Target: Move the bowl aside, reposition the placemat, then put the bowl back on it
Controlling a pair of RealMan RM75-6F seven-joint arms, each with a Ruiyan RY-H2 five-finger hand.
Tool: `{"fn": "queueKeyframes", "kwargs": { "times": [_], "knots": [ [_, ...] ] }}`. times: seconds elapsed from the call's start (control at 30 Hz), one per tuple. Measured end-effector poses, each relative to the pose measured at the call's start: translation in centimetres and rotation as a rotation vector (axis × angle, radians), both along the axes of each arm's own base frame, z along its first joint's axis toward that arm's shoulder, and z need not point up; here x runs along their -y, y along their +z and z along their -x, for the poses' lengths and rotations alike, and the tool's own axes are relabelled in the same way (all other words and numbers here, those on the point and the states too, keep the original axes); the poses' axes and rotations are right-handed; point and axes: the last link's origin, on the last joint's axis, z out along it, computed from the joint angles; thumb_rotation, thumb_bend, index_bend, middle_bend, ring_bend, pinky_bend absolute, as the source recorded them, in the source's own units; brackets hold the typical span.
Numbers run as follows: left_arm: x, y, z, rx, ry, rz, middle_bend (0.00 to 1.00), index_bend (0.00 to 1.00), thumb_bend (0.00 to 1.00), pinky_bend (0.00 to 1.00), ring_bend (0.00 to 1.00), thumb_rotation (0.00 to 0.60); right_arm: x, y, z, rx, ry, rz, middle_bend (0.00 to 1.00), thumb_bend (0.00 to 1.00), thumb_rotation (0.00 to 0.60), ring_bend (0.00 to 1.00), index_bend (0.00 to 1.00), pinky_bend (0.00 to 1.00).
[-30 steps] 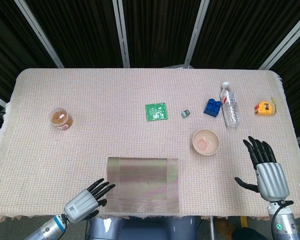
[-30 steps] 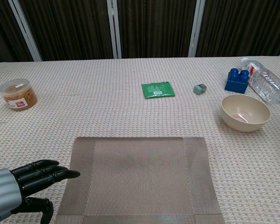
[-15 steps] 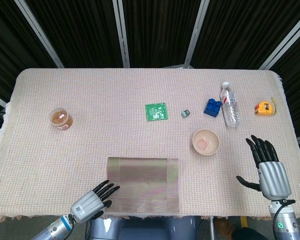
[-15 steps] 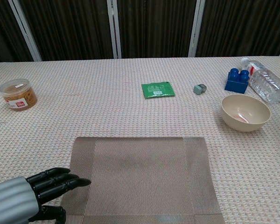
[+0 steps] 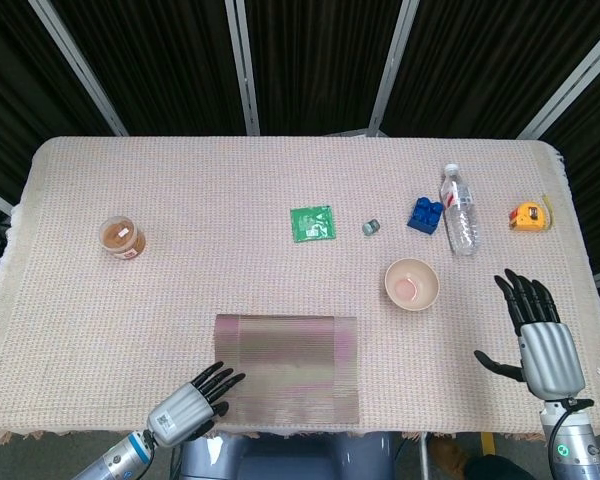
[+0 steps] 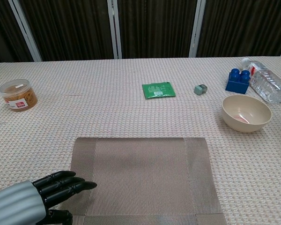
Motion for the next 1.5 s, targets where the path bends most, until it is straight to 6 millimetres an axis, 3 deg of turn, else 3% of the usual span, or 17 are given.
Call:
{"fn": "queueKeyframes", "kwargs": {
  "times": [0.27,0.77,1.07,1.3,1.5],
  "knots": [
    [-0.1,-0.2,-0.1,-0.001,0.000,-0.005,0.00,0.49,0.44,0.00,0.00,0.600,0.0,0.1,0.0,0.001,0.002,0.001,0.00,0.00,0.600,0.00,0.00,0.00],
    [-0.1,-0.8,-0.3,0.007,0.021,-0.002,0.00,0.60,0.48,0.00,0.00,0.600,0.0,0.3,0.0,0.011,0.007,0.008,0.00,0.00,0.600,0.00,0.00,0.00],
    [-1.0,-0.3,-1.3,0.051,0.040,-0.026,0.00,0.61,0.48,0.00,0.00,0.600,-0.1,0.4,0.0,0.016,0.009,0.011,0.00,0.00,0.600,0.00,0.00,0.00],
    [-3.9,1.2,-4.0,0.150,0.064,-0.091,0.00,0.62,0.49,0.00,0.00,0.600,0.0,0.5,-0.1,0.017,0.008,0.017,0.00,0.00,0.600,0.00,0.00,0.00],
    [-8.6,3.1,-7.2,0.246,0.129,-0.154,0.00,0.63,0.49,0.00,0.00,0.600,0.2,0.7,0.2,0.018,-0.004,0.026,0.00,0.00,0.600,0.00,0.00,0.00]
  ]
}}
